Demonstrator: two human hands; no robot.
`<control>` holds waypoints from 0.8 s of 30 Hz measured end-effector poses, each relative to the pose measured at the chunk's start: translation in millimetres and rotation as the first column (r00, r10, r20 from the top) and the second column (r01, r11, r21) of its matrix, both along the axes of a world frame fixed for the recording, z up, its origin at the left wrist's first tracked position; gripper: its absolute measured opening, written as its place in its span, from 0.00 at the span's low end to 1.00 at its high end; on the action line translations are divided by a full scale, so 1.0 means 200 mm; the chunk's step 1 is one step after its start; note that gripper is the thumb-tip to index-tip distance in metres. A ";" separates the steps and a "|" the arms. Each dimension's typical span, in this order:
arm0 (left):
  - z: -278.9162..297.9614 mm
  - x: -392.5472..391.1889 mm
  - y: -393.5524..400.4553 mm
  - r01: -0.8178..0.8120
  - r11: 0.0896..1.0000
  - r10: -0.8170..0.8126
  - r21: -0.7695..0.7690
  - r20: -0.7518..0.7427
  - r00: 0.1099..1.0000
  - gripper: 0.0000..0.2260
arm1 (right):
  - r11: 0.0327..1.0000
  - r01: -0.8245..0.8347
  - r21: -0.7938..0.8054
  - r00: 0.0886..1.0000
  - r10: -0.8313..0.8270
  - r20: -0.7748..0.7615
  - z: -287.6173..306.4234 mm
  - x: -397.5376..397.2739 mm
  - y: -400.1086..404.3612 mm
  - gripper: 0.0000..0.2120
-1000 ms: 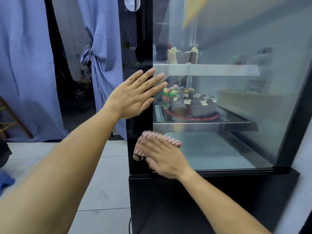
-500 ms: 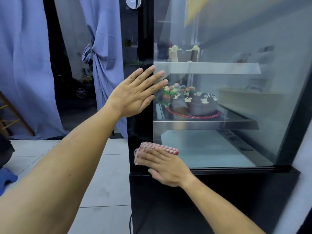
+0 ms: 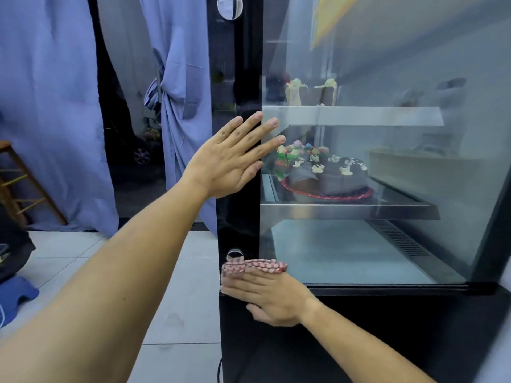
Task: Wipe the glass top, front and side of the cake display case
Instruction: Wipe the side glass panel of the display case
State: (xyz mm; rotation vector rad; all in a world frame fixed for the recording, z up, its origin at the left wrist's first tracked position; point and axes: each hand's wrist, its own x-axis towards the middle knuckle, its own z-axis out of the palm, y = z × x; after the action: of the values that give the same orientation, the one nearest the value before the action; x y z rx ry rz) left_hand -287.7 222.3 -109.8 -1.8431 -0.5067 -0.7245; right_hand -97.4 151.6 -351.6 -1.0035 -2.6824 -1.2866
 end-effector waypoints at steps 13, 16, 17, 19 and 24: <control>-0.01 0.01 0.00 -0.028 0.999 0.028 -0.016 0.002 1.000 0.26 | 1.000 0.003 -0.012 1.000 -0.004 -0.007 -0.01 -0.10 0.05 0.28; -0.01 0.01 0.00 -0.026 0.999 0.026 -0.033 0.006 1.000 0.26 | 1.000 -0.025 -0.019 0.999 0.025 0.036 0.09 0.06 0.02 0.28; 0.00 0.01 0.00 -0.021 0.999 0.022 -0.033 0.004 1.000 0.26 | 1.000 -0.021 0.006 0.999 0.020 0.046 0.09 0.12 0.01 0.28; -0.01 0.01 0.00 -0.023 1.000 0.023 -0.020 0.001 1.000 0.26 | 0.998 -0.028 0.061 0.999 0.025 0.044 0.06 0.19 -0.01 0.28; -0.01 0.01 -0.01 -0.033 0.999 0.033 -0.019 0.004 0.999 0.26 | 0.998 -0.009 0.062 1.000 0.010 -0.013 -0.04 -0.06 0.05 0.28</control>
State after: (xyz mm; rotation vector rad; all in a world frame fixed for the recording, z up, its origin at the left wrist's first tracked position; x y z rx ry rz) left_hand -285.2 219.9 -111.5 -1.8466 -0.5470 -0.7039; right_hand -110.0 162.6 -360.5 -0.9874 -2.6175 -1.3471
